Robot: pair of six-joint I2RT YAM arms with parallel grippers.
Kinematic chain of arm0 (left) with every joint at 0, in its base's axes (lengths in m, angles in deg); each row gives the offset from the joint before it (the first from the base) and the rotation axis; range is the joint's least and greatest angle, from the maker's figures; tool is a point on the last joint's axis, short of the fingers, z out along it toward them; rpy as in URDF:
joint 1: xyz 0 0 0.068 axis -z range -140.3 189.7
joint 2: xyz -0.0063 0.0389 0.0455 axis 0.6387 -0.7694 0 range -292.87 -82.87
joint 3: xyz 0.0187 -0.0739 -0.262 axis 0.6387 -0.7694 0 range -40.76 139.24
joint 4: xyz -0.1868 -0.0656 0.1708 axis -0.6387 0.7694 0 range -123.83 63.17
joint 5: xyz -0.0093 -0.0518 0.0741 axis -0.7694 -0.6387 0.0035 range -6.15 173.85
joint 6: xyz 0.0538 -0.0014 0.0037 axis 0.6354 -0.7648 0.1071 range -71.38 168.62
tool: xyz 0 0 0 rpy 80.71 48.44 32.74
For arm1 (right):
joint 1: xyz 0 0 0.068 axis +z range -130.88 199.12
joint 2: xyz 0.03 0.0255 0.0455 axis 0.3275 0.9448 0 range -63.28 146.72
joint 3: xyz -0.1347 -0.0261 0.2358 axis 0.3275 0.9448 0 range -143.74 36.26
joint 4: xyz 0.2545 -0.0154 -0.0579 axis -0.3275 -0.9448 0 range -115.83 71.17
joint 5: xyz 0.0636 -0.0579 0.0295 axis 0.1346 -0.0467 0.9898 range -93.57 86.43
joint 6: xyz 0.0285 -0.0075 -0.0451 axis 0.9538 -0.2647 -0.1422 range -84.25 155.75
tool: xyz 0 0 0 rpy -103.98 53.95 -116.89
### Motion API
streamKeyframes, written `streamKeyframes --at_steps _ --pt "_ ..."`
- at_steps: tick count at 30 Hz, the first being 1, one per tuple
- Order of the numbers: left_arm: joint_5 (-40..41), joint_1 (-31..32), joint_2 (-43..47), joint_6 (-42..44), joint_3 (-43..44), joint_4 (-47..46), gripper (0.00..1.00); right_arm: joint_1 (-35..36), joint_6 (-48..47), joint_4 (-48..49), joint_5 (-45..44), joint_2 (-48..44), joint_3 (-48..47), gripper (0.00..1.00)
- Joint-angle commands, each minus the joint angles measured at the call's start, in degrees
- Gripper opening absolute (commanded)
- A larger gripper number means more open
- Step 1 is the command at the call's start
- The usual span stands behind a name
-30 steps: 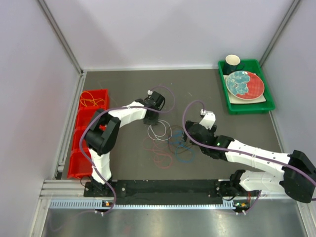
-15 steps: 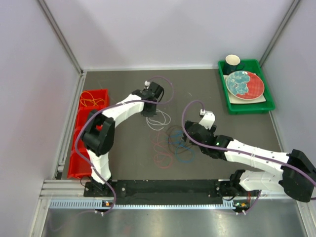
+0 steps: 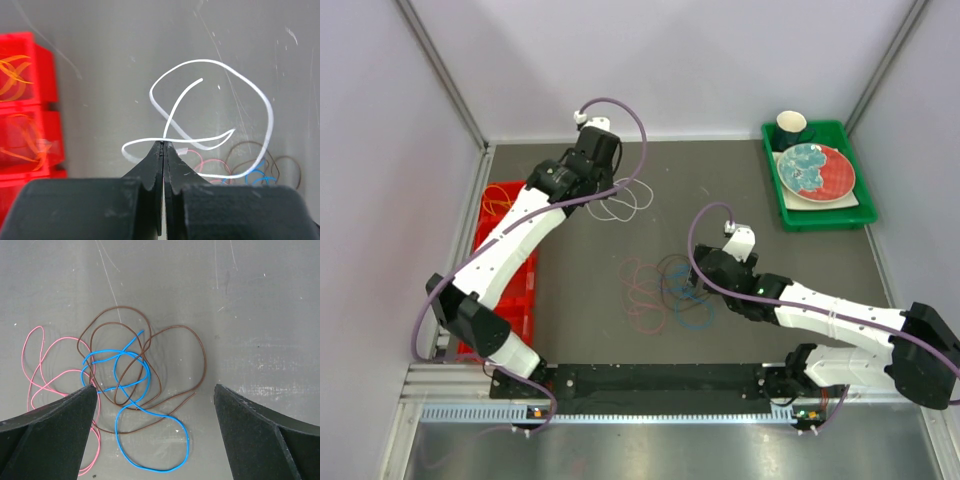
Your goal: Untangle the cables
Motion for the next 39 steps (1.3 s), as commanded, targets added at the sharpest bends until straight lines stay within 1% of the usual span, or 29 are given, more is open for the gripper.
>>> streamKeyframes --at_steps 1,4,5,7,15,18,25,28,32,39 --pt "6.60 -0.54 3.46 1.82 4.49 3.92 0.00 -0.14 -0.45 0.87 -0.26 -1.16 -2.38 0.99" --pt "7.49 -2.11 4.43 1.30 4.76 6.02 0.00 -0.14 -0.36 0.69 -0.35 -1.33 -2.29 0.99" --pt "9.41 -2.38 4.70 1.03 4.67 6.64 0.00 -0.14 -0.28 0.69 -0.26 -1.34 -2.29 0.99" --pt "10.74 -3.95 6.35 0.59 3.54 7.44 0.00 -0.14 -0.10 0.60 -0.35 -1.34 -2.29 0.99" --pt "9.95 -10.81 14.09 0.07 -2.44 7.44 0.00 -0.14 -0.01 0.78 -0.44 -1.33 -2.21 0.99" --pt "11.09 -11.78 17.35 -0.55 -5.43 7.18 0.00 -0.14 -0.10 0.86 -0.35 -1.34 -2.12 0.99" --pt "17.41 -13.10 27.09 -2.40 -13.60 7.44 0.00 -0.14 -0.28 1.13 0.00 -1.95 -1.59 0.99" --pt "18.83 -13.55 30.43 -3.10 -16.76 7.88 0.00 -0.14 -0.19 1.04 0.18 -2.04 -1.59 0.99" --pt "22.08 -13.98 33.34 -4.68 -20.46 9.55 0.00 -0.14 0.16 0.69 0.18 -2.21 -1.59 0.99" --pt "24.63 -15.48 37.03 -5.12 -28.01 9.20 0.00 -0.14 0.43 0.60 0.18 -3.18 -1.15 0.99"
